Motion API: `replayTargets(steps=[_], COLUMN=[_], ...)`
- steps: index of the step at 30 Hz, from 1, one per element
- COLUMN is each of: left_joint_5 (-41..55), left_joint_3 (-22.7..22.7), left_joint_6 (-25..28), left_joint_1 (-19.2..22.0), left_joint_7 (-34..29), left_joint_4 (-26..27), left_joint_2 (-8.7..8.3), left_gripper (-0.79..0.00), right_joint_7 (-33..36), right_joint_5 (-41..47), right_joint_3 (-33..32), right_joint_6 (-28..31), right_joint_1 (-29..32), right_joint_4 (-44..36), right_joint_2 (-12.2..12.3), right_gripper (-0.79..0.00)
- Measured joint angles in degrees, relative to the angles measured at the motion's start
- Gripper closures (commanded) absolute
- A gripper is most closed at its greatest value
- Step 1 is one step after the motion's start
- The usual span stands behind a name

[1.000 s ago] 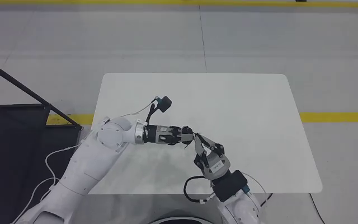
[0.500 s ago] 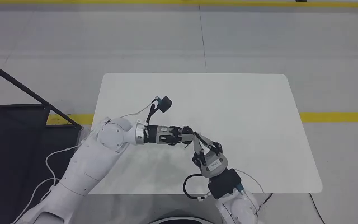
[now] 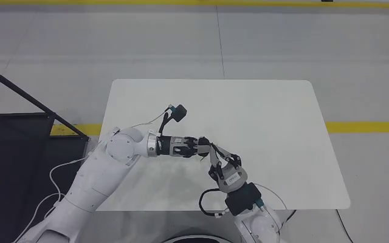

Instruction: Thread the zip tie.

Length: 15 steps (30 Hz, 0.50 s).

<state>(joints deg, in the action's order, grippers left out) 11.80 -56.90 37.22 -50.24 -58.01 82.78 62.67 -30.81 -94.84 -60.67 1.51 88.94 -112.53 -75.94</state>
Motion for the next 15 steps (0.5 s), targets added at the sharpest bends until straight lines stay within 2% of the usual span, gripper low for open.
replayTargets(steps=[15], left_joint_5=[0.0], left_joint_3=[0.0], left_joint_6=[0.0], left_joint_1=[0.0], left_joint_7=[0.0], left_joint_4=[0.0], left_joint_2=[0.0], left_gripper=[0.0], right_joint_7=[1.0], right_joint_5=[-0.9], right_joint_3=[0.4], right_joint_6=[-0.5], right_joint_1=[-0.5], right_joint_4=[0.7], right_joint_2=[-0.1], right_gripper=[0.0])
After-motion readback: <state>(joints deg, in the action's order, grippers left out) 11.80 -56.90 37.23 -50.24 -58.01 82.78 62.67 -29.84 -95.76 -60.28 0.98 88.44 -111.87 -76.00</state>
